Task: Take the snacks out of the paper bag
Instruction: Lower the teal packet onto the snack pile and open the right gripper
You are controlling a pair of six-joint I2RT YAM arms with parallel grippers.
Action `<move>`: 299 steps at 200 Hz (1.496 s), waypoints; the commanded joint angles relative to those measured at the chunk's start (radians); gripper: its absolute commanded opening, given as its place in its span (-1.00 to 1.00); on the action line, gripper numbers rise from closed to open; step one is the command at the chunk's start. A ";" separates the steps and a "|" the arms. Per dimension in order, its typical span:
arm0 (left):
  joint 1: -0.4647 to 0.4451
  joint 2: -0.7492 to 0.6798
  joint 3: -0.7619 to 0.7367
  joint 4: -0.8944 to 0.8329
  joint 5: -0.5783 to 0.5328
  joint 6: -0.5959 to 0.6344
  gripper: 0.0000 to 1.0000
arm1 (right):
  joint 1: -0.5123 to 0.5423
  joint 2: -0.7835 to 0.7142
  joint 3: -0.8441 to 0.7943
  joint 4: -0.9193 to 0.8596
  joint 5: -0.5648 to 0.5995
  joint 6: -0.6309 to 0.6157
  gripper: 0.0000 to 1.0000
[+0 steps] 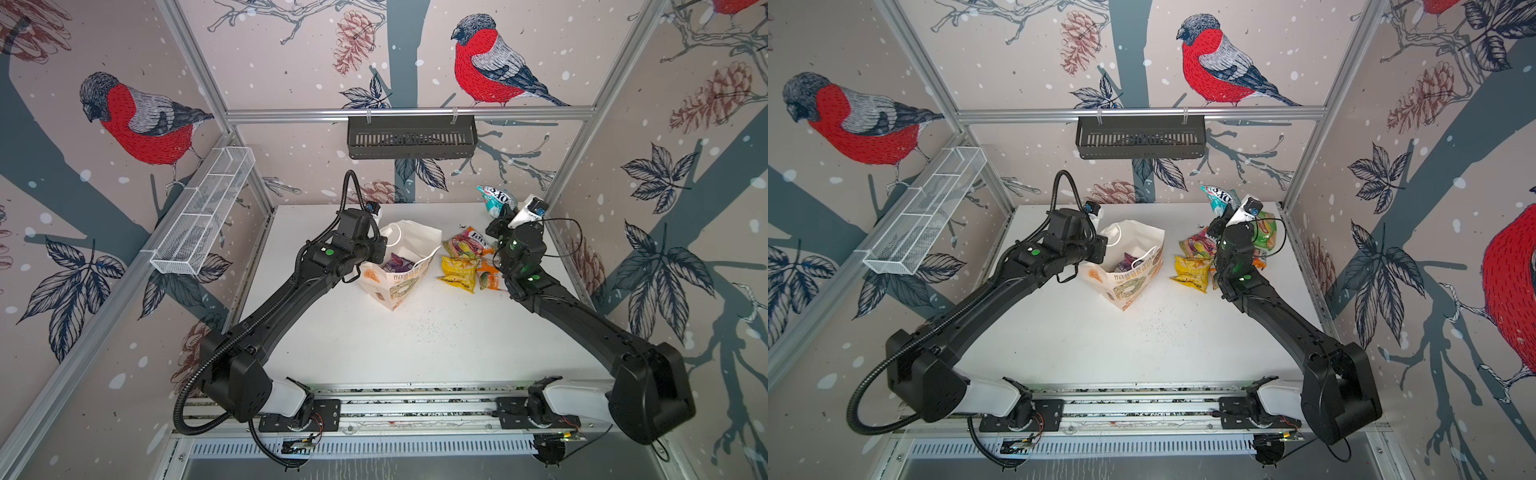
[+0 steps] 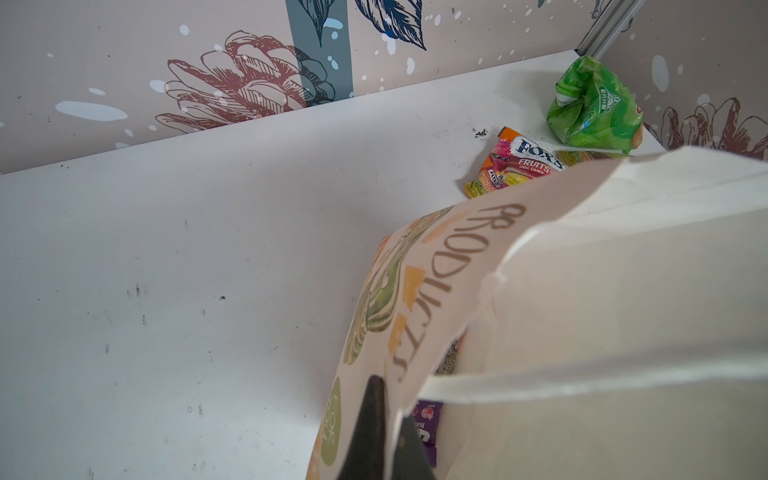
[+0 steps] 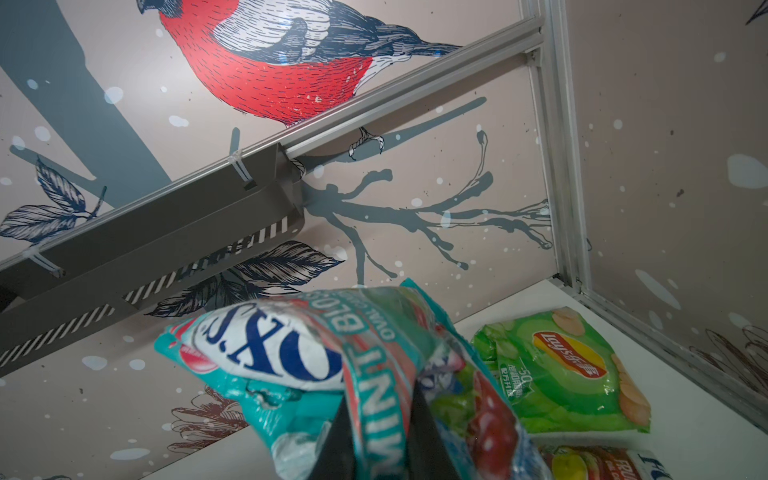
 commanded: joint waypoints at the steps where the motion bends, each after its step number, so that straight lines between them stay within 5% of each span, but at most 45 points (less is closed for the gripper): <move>1: 0.003 -0.010 -0.008 0.001 -0.006 0.020 -1.00 | -0.032 -0.001 -0.016 -0.010 -0.029 0.044 -1.00; 52: 0.003 -0.014 -0.007 0.003 -0.014 0.023 -1.00 | -0.108 0.088 -0.062 -0.053 -0.110 0.109 -1.00; 127: 0.003 -0.036 -0.028 0.018 -0.044 0.030 -1.00 | -0.107 0.280 -0.019 -0.131 -0.141 0.147 -1.00; 299: 0.004 -0.046 -0.046 0.033 -0.044 0.032 -1.00 | -0.109 0.472 0.082 -0.259 -0.267 0.213 -0.80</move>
